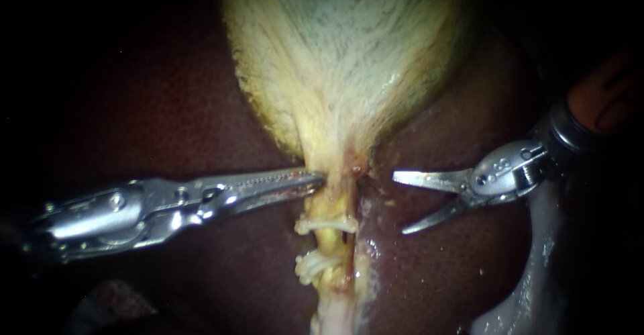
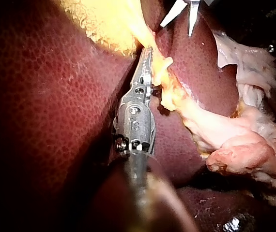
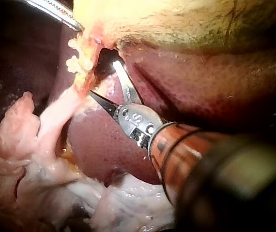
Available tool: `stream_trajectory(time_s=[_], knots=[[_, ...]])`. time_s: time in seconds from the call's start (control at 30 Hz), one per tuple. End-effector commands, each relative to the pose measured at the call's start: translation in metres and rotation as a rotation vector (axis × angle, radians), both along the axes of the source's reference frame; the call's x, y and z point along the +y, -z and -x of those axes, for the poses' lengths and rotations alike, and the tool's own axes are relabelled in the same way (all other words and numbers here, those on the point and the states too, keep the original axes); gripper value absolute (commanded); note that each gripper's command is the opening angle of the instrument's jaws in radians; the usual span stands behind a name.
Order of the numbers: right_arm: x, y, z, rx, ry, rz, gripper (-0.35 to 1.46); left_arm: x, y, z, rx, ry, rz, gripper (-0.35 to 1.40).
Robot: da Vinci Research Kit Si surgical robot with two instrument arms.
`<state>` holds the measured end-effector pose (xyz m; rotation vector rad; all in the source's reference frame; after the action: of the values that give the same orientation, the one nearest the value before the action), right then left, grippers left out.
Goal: Go to the cutting position left tube
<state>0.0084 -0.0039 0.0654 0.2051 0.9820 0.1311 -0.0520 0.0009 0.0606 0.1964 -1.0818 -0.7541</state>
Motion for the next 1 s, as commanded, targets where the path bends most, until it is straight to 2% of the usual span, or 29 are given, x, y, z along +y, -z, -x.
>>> stream_trajectory(time_s=[0.03, 0.23, 0.37, 0.43, 0.47, 0.57, 0.67, 0.8, 1.0], knots=[[-0.0006, 0.0000, -0.0003, 0.017, 0.020, -0.005, 1.43, 0.0004, 0.0004, -0.0004, -0.002, -0.001, -0.003, -0.03], [-0.0041, -0.0002, -0.0035, 0.072, 0.054, -0.090, 1.43, 0.0026, 0.0016, -0.0026, 0.007, 0.014, -0.012, -0.03], [-0.0069, -0.0013, -0.0067, 0.099, 0.076, -0.144, 1.43, 0.0039, 0.0022, -0.0041, 0.012, 0.033, -0.013, -0.03], [-0.0078, -0.0020, -0.0077, 0.102, 0.083, -0.158, 1.43, 0.0043, 0.0025, -0.0046, 0.010, 0.036, -0.015, -0.03], [-0.0086, -0.0027, -0.0086, 0.100, 0.096, -0.168, 1.43, 0.0043, 0.0026, -0.0047, 0.012, 0.038, -0.015, -0.03], [-0.0098, -0.0043, -0.0095, 0.084, 0.122, -0.182, 1.43, 0.0043, 0.0030, -0.0048, 0.008, 0.043, -0.020, -0.03], [-0.0101, -0.0055, -0.0094, 0.050, 0.131, -0.168, 1.42, 0.0041, 0.0033, -0.0048, 0.009, 0.044, -0.020, -0.03], [-0.0092, -0.0065, -0.0080, 0.008, 0.120, -0.152, 1.42, 0.0038, 0.0038, -0.0049, 0.010, 0.044, -0.020, -0.03], [-0.0076, -0.0069, -0.0066, -0.034, 0.095, -0.136, 1.38, 0.0031, 0.0049, -0.0047, 0.012, 0.052, -0.017, -0.03]])
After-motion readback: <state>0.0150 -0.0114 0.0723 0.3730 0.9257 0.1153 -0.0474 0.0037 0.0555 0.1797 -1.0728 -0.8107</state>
